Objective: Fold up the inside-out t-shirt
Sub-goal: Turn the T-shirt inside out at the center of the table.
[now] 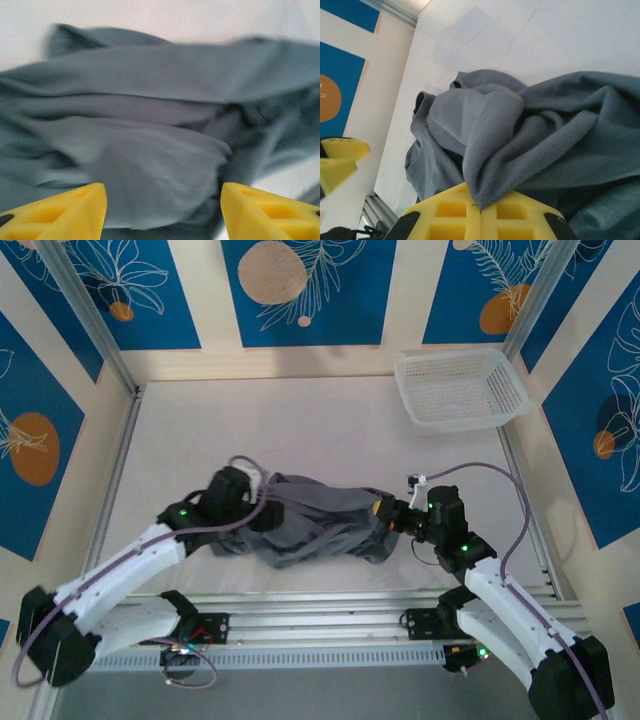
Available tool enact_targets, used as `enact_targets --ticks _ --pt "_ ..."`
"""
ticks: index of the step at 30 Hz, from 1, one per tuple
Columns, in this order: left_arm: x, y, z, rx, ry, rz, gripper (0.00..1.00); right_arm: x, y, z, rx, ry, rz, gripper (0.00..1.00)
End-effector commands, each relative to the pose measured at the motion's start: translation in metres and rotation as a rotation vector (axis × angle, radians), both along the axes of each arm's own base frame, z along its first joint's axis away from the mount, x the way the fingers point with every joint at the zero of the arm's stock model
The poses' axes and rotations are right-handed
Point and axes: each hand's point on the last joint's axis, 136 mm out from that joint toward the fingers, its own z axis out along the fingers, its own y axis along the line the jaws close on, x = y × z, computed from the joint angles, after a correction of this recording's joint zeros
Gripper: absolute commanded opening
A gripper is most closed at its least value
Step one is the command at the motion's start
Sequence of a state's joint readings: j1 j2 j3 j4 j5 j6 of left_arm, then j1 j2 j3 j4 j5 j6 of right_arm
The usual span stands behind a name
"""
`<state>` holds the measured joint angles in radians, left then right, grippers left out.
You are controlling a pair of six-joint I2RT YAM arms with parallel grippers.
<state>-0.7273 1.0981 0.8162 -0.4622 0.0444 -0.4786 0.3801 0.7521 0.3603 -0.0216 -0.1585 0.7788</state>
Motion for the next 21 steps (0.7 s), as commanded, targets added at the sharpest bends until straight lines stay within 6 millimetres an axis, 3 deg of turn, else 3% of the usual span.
enact_targets --ticks 1,5,8,9,10,11,13,14,16,18,21 --pt "0.002 -0.033 -0.024 0.109 0.01 -0.149 0.68 -0.001 0.015 0.012 0.027 -0.024 0.058 0.0" --pt "0.015 -0.056 -0.051 0.22 0.013 -0.197 0.9 -0.003 0.023 0.013 0.005 -0.024 0.089 0.0" --pt "0.03 -0.06 -0.073 0.334 0.01 -0.183 0.92 -0.006 0.027 0.01 -0.004 -0.013 0.104 0.0" --pt "0.034 -0.061 -0.078 0.355 0.01 -0.175 0.88 -0.007 0.027 0.009 -0.007 -0.008 0.107 0.0" --pt "0.037 -0.06 -0.082 0.374 0.01 -0.165 0.76 -0.007 0.026 0.007 -0.012 -0.003 0.1 0.0" --pt "0.039 -0.058 -0.083 0.389 0.01 -0.157 0.57 -0.006 0.024 0.005 -0.022 0.004 0.087 0.0" --pt "0.041 -0.053 -0.076 0.399 -0.005 -0.131 0.08 -0.003 0.009 -0.006 -0.071 0.034 0.004 0.0" --pt "0.04 -0.051 -0.069 0.379 -0.012 -0.122 0.0 0.001 -0.003 -0.014 -0.102 0.052 -0.057 0.0" --pt "0.035 -0.053 -0.041 0.241 -0.013 -0.123 0.0 0.005 -0.036 -0.042 -0.17 0.127 -0.211 0.0" --pt "0.03 -0.055 -0.007 0.056 -0.019 -0.135 0.0 0.004 -0.057 -0.069 -0.203 0.191 -0.289 0.0" --pt "0.018 -0.058 0.041 -0.151 -0.059 -0.202 0.0 -0.005 -0.049 -0.09 -0.186 0.231 -0.224 0.03"
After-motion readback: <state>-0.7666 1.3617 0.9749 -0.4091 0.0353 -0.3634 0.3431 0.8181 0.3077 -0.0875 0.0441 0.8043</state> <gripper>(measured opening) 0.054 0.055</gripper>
